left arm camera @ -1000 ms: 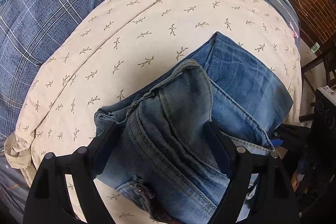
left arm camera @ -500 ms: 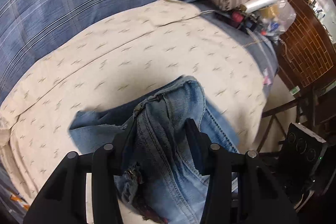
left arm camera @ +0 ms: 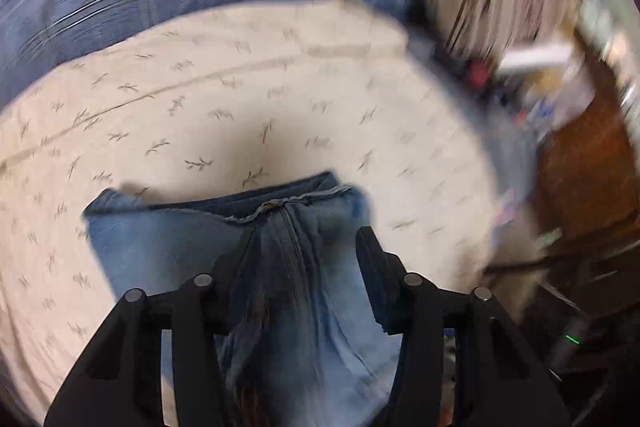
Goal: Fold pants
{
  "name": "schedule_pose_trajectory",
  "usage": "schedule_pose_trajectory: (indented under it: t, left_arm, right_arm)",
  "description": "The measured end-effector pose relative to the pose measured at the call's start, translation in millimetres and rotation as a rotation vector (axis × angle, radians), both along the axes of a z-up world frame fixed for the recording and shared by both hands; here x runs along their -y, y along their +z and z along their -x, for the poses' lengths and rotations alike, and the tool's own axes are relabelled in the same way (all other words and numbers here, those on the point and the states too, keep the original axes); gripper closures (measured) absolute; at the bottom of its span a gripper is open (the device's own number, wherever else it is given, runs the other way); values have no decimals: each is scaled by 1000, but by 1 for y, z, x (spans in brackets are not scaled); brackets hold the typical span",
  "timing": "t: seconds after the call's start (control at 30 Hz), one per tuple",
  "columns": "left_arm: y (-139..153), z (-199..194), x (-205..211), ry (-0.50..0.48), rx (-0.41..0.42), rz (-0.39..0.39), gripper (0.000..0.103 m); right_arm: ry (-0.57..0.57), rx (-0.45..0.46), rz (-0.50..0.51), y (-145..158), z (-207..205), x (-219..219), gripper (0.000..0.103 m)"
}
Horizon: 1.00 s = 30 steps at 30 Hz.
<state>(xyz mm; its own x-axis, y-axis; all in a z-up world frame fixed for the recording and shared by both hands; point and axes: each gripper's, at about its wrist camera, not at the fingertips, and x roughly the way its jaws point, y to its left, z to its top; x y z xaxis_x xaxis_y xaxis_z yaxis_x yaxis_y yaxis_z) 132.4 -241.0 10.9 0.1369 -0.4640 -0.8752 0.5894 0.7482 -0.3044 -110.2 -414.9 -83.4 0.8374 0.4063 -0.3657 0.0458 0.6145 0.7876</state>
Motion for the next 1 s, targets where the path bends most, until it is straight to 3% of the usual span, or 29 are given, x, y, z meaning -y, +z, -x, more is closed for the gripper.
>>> schedule_pose_trajectory:
  t: [0.03,0.1,0.17,0.3,0.37,0.43,0.47,0.57,0.63,0.67,0.7,0.77,0.8,0.9,1.0]
  left_arm:
    - [12,-2,-22,41,8,49,36]
    - [18,-2,-63,139,38,112,22]
    - [7,-1,-94,228,35,110,21]
    - [-56,-3,-137,348,-167,127,22]
    - [-77,-2,-138,373,-218,105,23]
    - [-82,0,-132,385,-252,121,36]
    - [-80,1,-128,382,-262,142,37]
    - [-69,9,-111,388,-215,131,36]
    - [-77,11,-105,398,-201,121,25]
    - [-87,9,-101,410,-204,94,19]
    - [-97,7,-98,420,-213,64,10]
    - [-105,5,-107,461,-283,100,9]
    - [-101,5,-113,468,-294,120,11]
    - [-76,18,-132,467,-228,112,11]
    - [-50,49,-143,438,-145,135,11]
  right_arm:
    - [-6,0,0,5,-7,9,22]
    - [23,-2,-1,8,-21,12,20]
    - [58,3,15,9,-39,9,19]
    - [69,16,66,0,-76,1,16]
    - [122,-19,89,-10,-98,-10,17]
    - [201,-52,189,-7,-113,-27,43]
    - [231,-65,228,-4,-117,-32,82]
    - [217,-52,360,18,-107,-33,83]
    - [188,-94,474,10,-112,-27,81]
    - [183,-145,541,-2,-118,-26,75]
    - [191,-180,565,-15,-122,-24,55]
    - [183,-157,451,-18,-113,-8,51]
    - [176,-151,392,-12,-108,-2,44]
    - [145,-50,314,15,-75,6,43]
    - [192,109,276,38,-35,-5,42]
